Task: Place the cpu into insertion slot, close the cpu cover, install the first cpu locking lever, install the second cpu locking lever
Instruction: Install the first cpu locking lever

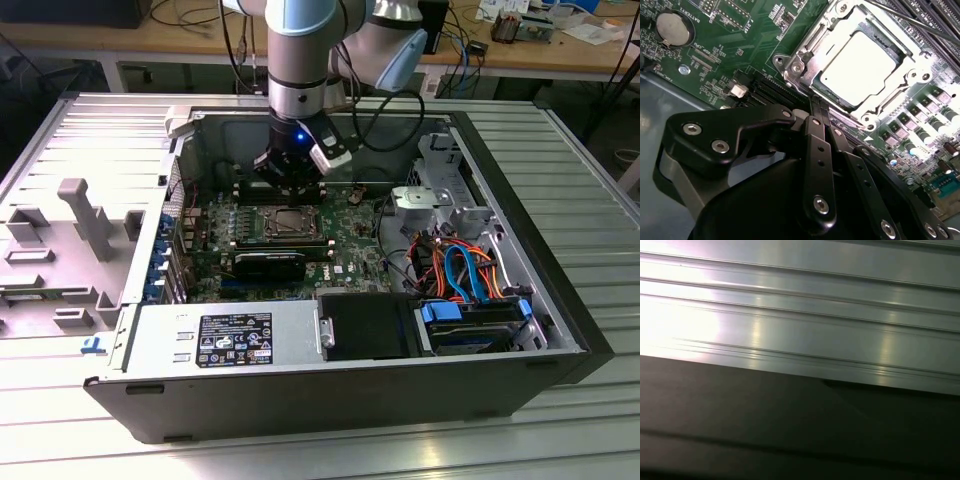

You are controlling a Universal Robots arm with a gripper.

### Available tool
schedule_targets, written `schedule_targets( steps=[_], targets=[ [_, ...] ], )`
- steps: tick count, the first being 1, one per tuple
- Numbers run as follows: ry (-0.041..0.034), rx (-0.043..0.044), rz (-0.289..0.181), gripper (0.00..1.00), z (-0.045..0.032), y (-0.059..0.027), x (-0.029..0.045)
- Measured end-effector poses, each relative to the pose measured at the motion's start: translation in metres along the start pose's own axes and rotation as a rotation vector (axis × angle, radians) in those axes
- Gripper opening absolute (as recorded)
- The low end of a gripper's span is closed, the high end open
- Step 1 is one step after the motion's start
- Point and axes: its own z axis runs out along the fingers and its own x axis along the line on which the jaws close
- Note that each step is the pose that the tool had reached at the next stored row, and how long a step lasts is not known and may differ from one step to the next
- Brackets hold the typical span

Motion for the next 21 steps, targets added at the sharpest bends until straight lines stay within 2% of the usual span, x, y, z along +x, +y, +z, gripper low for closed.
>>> schedule_targets(
  steps=[8, 12, 17, 21],
  targets=[
    [0.0047, 0.0057, -0.004, 0.11, -0.0021, 0.0028, -0.0002],
    [-0.0028, -0.0041, -0.004, 0.11, -0.0055, 0.0048, -0.0017],
    [-0.0020, -0.0042, -0.004, 0.11, -0.0137, 0.0045, -0.0016],
    [-0.0021, -0.0045, -0.004, 0.11, -0.0144, -0.0027, -0.0006]
  ],
)
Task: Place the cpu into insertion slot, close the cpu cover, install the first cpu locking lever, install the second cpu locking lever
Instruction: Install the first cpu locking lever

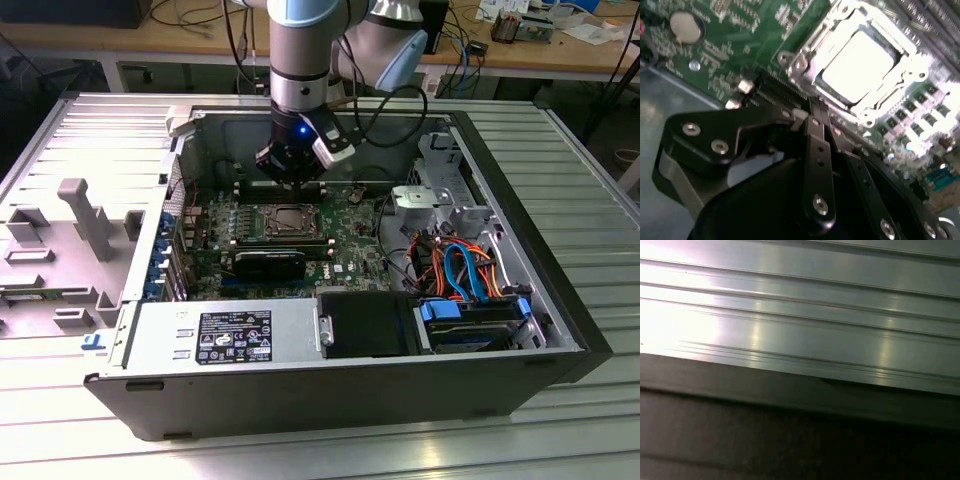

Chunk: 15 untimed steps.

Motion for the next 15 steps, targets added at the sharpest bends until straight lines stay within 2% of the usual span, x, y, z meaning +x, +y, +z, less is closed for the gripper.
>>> schedule_targets(
  steps=[7, 15],
  targets=[
    [0.0001, 0.0002, 0.002, 0.11, 0.0000, -0.0210, 0.0029],
    [0.0001, 0.0006, 0.027, 0.11, 0.0001, -0.0339, 0.0046]
  ],
)
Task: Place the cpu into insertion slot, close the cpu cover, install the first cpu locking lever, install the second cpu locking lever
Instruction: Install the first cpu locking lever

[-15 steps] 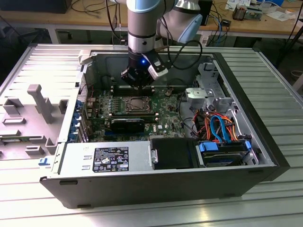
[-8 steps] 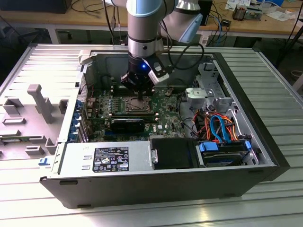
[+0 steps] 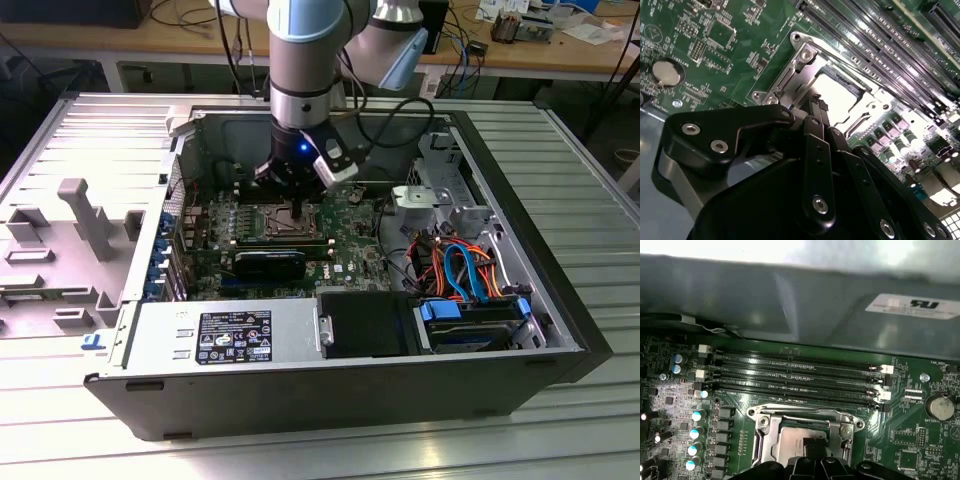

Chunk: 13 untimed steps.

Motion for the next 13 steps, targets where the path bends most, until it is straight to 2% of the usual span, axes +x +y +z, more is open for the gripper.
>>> schedule_targets(
  steps=[2, 7, 12, 13],
  targets=[
    [0.0002, 0.0009, 0.003, 0.11, -0.0008, -0.0009, 0.0001],
    [-0.0001, 0.0006, 0.003, 0.11, -0.0105, -0.0022, 0.0003],
    [0.0000, 0.0013, 0.003, 0.11, -0.0260, -0.0030, 0.0006],
    [0.0006, 0.0057, 0.003, 0.11, -0.0286, -0.0031, 0.0005]
  ],
)
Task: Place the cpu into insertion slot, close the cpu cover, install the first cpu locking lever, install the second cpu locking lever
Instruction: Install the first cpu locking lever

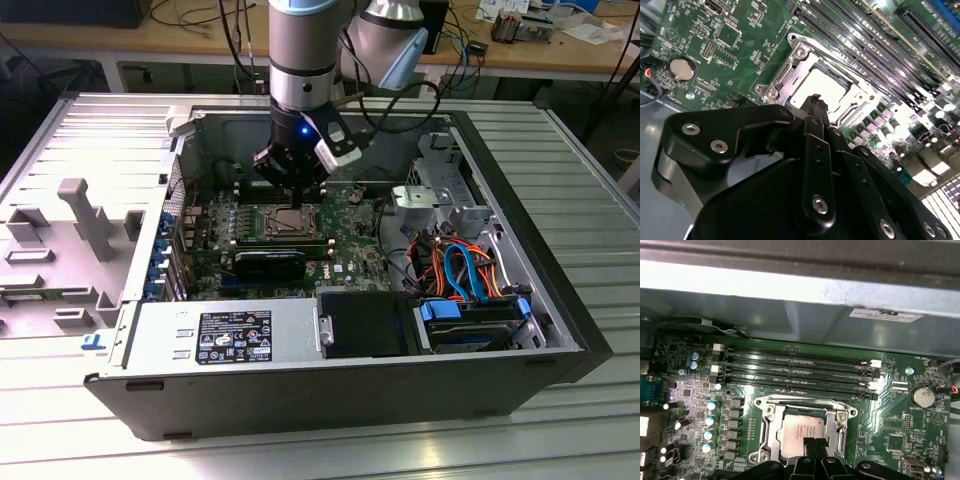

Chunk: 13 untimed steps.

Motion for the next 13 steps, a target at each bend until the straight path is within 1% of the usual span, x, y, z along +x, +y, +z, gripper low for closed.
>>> schedule_targets(
  steps=[1, 2, 3, 4, 5, 6, 7, 8, 9, 12, 13],
  targets=[
    [0.0009, 0.0101, 0.000, 0.11, -0.0008, 0.0000, -0.0001],
    [0.0022, 0.0222, 0.001, 0.11, -0.0010, 0.0000, 0.0000],
    [0.0046, 0.0441, 0.005, 0.11, -0.0010, 0.0000, 0.0001],
    [0.0064, 0.0604, 0.007, 0.11, -0.0011, -0.0001, 0.0000],
    [0.0084, 0.0798, 0.012, 0.11, -0.0010, 0.0000, 0.0000],
    [0.0096, 0.0895, 0.019, 0.11, -0.0010, 0.0000, 0.0000],
    [0.0104, 0.0941, 0.029, 0.11, -0.0009, 0.0000, 0.0000],
    [0.0113, 0.0967, 0.040, 0.11, -0.0009, 0.0000, -0.0001],
    [0.0124, 0.0976, 0.057, 0.11, -0.0010, -0.0001, 0.0000],
    [0.0153, 0.0966, 0.111, 0.11, -0.0010, 0.0000, 0.0001],
    [0.0152, 0.0941, 0.114, 0.11, -0.0009, -0.0003, 0.0000]
  ],
)
